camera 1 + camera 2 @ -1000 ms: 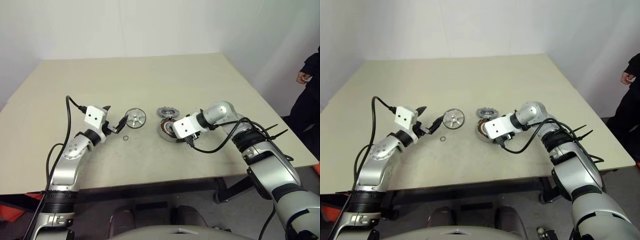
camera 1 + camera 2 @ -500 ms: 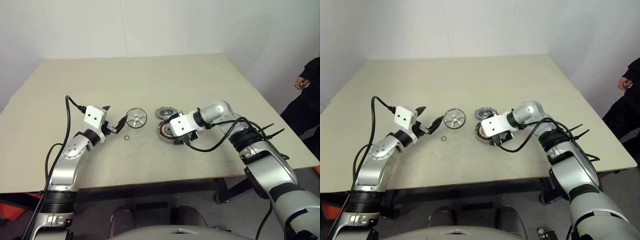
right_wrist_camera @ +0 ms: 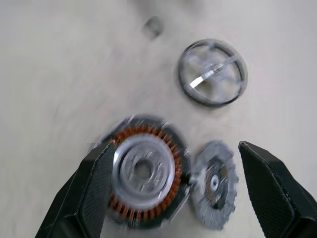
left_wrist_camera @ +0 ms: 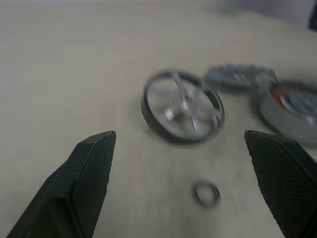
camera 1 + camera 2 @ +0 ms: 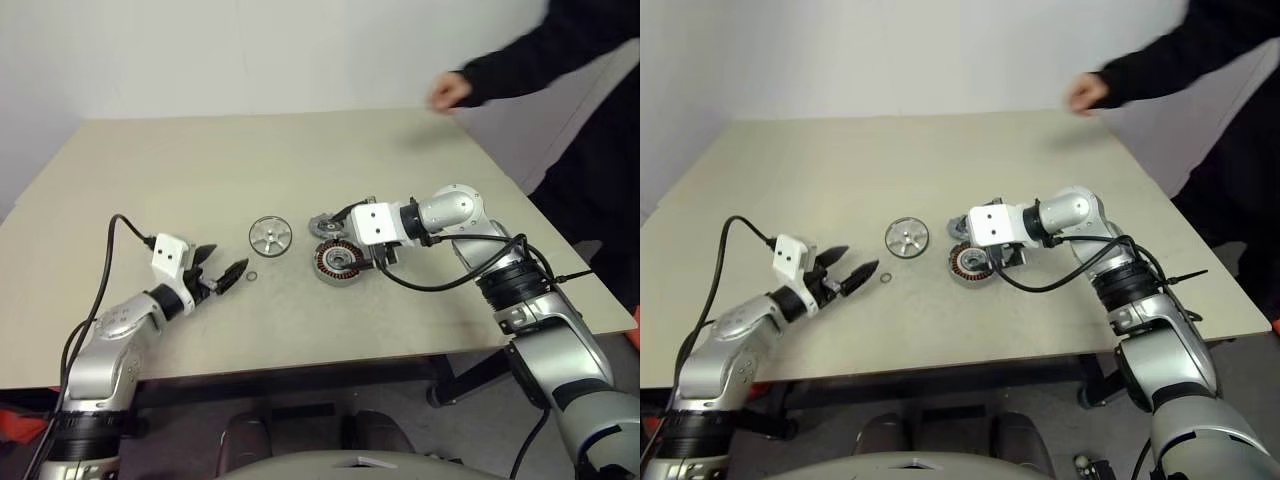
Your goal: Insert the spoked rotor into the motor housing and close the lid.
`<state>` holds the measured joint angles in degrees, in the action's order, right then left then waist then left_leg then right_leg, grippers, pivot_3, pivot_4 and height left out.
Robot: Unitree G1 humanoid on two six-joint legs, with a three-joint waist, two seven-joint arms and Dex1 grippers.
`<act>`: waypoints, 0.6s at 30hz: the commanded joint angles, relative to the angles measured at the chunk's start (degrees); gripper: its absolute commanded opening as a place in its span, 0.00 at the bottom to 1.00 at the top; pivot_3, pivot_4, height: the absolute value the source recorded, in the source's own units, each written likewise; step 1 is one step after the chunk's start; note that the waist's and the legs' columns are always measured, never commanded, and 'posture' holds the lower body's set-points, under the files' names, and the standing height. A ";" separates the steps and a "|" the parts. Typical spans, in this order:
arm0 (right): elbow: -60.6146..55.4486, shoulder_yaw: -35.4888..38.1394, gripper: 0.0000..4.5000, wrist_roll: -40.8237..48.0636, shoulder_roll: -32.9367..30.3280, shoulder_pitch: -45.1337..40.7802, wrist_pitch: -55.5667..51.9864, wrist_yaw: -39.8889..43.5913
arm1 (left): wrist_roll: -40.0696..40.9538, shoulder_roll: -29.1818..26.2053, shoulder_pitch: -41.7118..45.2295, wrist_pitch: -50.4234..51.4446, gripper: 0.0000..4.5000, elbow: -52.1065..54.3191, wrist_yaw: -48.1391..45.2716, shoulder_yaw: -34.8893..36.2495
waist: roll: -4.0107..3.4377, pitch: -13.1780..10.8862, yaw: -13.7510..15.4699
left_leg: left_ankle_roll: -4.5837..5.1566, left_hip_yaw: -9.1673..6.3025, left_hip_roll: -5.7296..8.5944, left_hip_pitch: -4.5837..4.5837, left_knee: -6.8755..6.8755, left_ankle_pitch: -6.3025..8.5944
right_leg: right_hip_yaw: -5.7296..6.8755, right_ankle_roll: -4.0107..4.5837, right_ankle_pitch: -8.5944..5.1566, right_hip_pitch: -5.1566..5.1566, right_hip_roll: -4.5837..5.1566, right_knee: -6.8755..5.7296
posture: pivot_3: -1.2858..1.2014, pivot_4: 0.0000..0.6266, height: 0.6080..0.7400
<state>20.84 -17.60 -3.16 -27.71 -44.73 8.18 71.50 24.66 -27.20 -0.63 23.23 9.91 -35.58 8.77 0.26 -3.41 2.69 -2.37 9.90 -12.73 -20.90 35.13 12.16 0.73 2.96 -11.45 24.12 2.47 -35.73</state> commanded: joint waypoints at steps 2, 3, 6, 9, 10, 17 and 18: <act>-4.77 5.39 0.99 7.79 3.61 0.90 -9.65 -4.03 | -1.27 -1.03 -0.28 -2.94 0.98 1.74 -1.16 0.35 | -0.01 -0.01 0.17 | -0.03 0.00 0.00 0.00 0.00 -0.02 | 0.00 0.00 0.00 -0.02 0.00 0.00 | 0.52 0.00 1.00; -5.97 5.71 0.99 8.90 4.19 1.50 -11.43 -4.29 | -1.60 -1.01 -0.27 -3.57 0.98 1.53 -1.36 0.26 | -0.01 -0.01 0.30 | -0.04 -0.01 0.00 0.01 0.00 -0.02 | 0.01 0.00 0.00 -0.03 0.01 0.00 | 0.52 0.00 1.00; -8.84 5.71 0.99 10.02 4.94 3.45 -14.15 -5.53 | -4.73 -1.23 0.04 -6.51 0.98 0.90 -0.98 -1.00 | -0.01 -0.01 0.67 | -0.04 -0.02 0.00 0.07 -0.01 -0.02 | 0.01 -0.01 0.00 -0.11 0.01 0.04 | 0.52 0.00 1.00; -9.51 5.50 0.99 9.90 4.69 4.55 -14.89 -6.45 | -6.42 -1.03 0.49 -8.01 0.98 0.08 -0.38 -1.29 | -0.02 -0.01 1.09 | -0.05 -0.02 0.01 0.07 -0.03 -0.02 | 0.01 -0.01 0.00 -0.12 0.02 0.08 | 0.52 0.00 1.00; -9.53 5.36 0.99 9.74 4.56 4.78 -14.90 -6.63 | -6.84 -1.01 0.60 -8.39 0.98 -0.28 -0.30 -1.39 | -0.02 -0.01 1.17 | -0.05 -0.02 0.01 0.08 -0.05 -0.03 | 0.01 -0.01 0.00 -0.12 0.01 0.07 | 0.52 0.00 1.00; -9.82 4.74 0.99 9.62 4.05 5.24 -14.77 -6.89 | -7.62 -0.77 0.82 -9.66 0.98 -1.31 -0.35 -1.63 | -0.03 -0.02 1.21 | -0.12 -0.02 0.00 0.15 -0.10 -0.06 | 0.01 -0.02 0.00 -0.12 0.01 0.04 | 0.52 0.00 1.00; -9.76 4.73 0.99 9.62 4.02 5.19 -14.75 -6.89 | -7.65 -0.76 0.84 -9.73 0.98 -1.37 -0.35 -1.63 | -0.03 -0.02 1.23 | -0.12 -0.02 0.00 0.15 -0.10 -0.06 | 0.01 -0.02 0.00 -0.12 0.01 0.04 | 0.52 0.00 1.00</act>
<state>13.68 -13.64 5.45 -23.31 -38.91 -6.79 64.91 17.33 -27.84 -0.71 14.93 7.55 -35.98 6.84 0.24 -3.43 3.92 -2.48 9.88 -12.72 -20.75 35.03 12.10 0.74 2.95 -11.45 24.00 2.48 -35.69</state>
